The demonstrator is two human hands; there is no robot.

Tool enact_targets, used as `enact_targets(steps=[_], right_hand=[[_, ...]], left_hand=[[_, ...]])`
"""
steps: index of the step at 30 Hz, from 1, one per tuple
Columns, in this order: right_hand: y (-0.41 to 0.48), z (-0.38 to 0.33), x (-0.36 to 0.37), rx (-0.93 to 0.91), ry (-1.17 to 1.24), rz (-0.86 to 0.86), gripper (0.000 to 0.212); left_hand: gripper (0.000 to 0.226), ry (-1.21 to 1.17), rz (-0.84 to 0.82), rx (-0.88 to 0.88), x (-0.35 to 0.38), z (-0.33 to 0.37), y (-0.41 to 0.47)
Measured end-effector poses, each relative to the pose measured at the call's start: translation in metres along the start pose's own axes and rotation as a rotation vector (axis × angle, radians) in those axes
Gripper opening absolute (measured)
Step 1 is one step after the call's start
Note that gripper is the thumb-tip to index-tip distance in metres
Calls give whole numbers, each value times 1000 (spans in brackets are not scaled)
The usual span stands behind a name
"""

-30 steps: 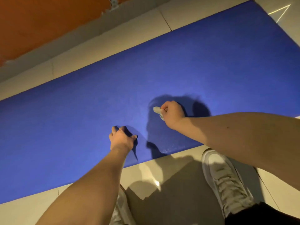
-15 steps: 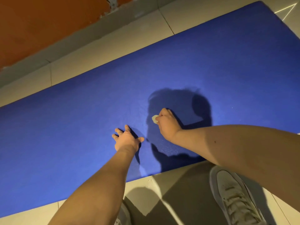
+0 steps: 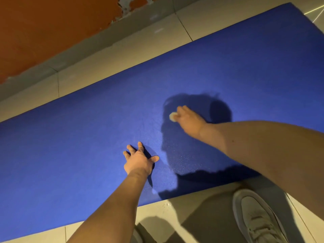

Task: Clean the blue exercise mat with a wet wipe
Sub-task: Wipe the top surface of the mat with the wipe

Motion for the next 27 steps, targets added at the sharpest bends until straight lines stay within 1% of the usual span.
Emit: enact_targets(steps=[2, 3, 5, 7, 9, 10, 12, 14, 15, 17, 18, 20, 22, 24, 25, 27], right_hand=[[9, 19, -7, 198, 16, 46, 43], [11, 19, -6, 263, 29, 51, 41], [14, 5, 3, 342, 68, 89, 35], [16, -20, 14, 378, 131, 120, 24], [16, -51, 26, 322, 203, 79, 24], [15, -68, 34, 248, 244, 31, 24], [12, -100, 45, 20, 294, -71, 27], [17, -108, 52, -139, 274, -132, 29], [25, -100, 50, -149, 249, -124, 30], [43, -69, 38, -72, 178, -38, 28], [52, -48, 28, -26, 99, 14, 28], [64, -4, 11, 82, -32, 75, 31], [71, 24, 6, 189, -76, 82, 31], [76, 25, 15, 291, -50, 81, 26], [78, 17, 18, 345, -22, 89, 27], [82, -9, 26, 371, 48, 120, 31]], left_hand=[[101, 4, -1, -3, -1, 0, -1], [101, 3, -4, -6, -2, 0, -2], [101, 1, -9, -5, -2, 0, 0], [99, -4, -15, 0, -2, -1, 0], [95, -9, -16, 9, -3, -3, 1], [91, -16, -18, 12, -3, -4, 2], [82, -49, -12, 2, -3, -6, 4], [69, -84, 41, -26, -9, -10, 11], [64, -100, 81, -48, -12, -13, 15], [60, -147, 152, -80, -16, -18, 25], [62, -178, 173, -86, -17, -20, 32], [70, -226, 193, -63, -19, -24, 46], [80, -250, 208, -30, -23, -28, 61], [86, -262, 207, -8, -28, -29, 75], [88, -267, 197, -2, -29, -29, 82], [92, -273, 170, -3, -33, -28, 93]])
Point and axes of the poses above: each hand's wrist, its own y-axis towards the middle knuckle, its own x-axis out of the palm, z = x × y, the point moved 3 cm from there along y, towards the middle knuckle, and after that the axes turned 12 degrees about z, right-handed, at the moved point
